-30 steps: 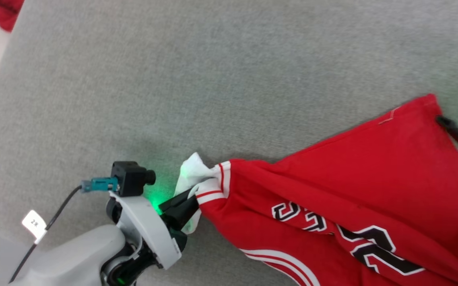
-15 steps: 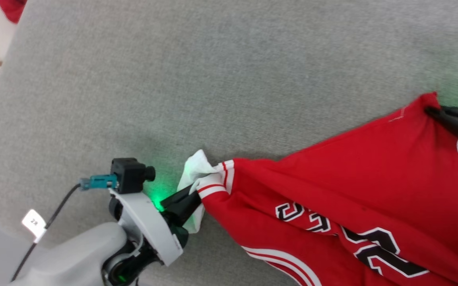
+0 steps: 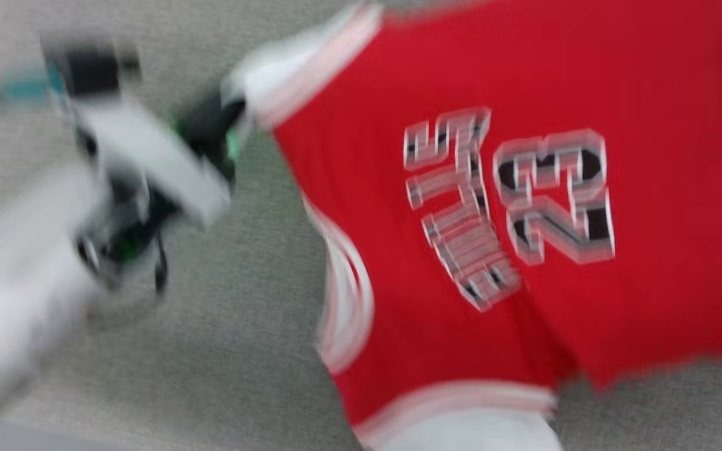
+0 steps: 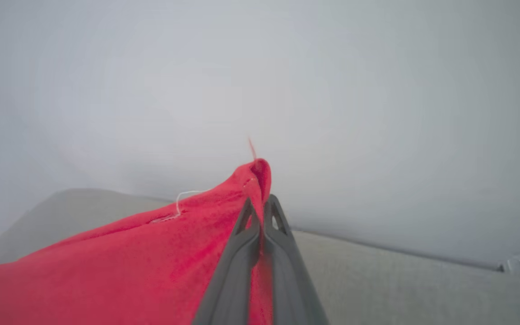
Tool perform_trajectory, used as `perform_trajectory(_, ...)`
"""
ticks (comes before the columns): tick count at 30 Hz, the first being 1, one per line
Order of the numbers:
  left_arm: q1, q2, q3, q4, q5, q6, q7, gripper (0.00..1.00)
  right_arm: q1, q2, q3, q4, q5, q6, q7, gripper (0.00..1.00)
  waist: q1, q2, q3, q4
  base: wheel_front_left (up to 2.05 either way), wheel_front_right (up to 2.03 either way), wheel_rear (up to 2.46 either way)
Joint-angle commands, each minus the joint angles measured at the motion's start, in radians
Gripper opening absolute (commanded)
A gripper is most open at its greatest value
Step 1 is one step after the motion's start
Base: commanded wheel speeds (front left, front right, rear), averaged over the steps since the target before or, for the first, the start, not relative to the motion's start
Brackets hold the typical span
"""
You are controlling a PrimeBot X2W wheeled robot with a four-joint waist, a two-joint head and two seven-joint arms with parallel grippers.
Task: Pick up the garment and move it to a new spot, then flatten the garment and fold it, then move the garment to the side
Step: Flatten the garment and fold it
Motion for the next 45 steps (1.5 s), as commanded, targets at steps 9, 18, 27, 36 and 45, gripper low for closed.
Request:
perform_trajectory(9, -0.56, -0.148, 0.214, 0.383, -0.097, 0.003, 0.068, 0.0, -0.406, 0.096, -0.203, 0.23, -0.102, -0.002, -0.248, 0.0, 0.0, -0.0001, 0.109, -0.106, 0.0, 0.0, 0.0)
perform_trajectory(18, -0.792, -0.242, 0.221, 0.538, -0.069, 0.003, 0.053, 0.0, -0.563, 0.098, -0.174, 0.365, -0.137, -0.002, -0.347, 0.0, 0.0, -0.0001, 0.162, -0.154, 0.0, 0.0, 0.0)
perform_trajectory(27, -0.479, -0.196, 0.177, 0.327, -0.116, 0.003, -0.01, 0.0, -0.31, 0.051, 0.033, 0.261, -0.034, -0.001, -0.35, 0.0, 0.0, -0.0001, 0.151, -0.141, 0.0, 0.0, 0.0)
perform_trajectory(36, -0.035, -0.121, 0.216, 0.001, -0.079, 0.002, -0.07, 0.0, 0.132, -0.074, 0.141, -0.073, 0.1, -0.001, -0.306, 0.0, 0.0, -0.0001, 0.074, -0.117, 0.0, 0.0, 0.0)
perform_trajectory(45, 0.395, -0.072, 0.328, -0.238, 0.121, 0.002, -0.07, 0.0, 0.606, -0.14, -0.002, -0.417, 0.118, -0.001, -0.128, 0.0, 0.0, -0.0001, -0.011, -0.107, 0.0, 0.0, 0.0)
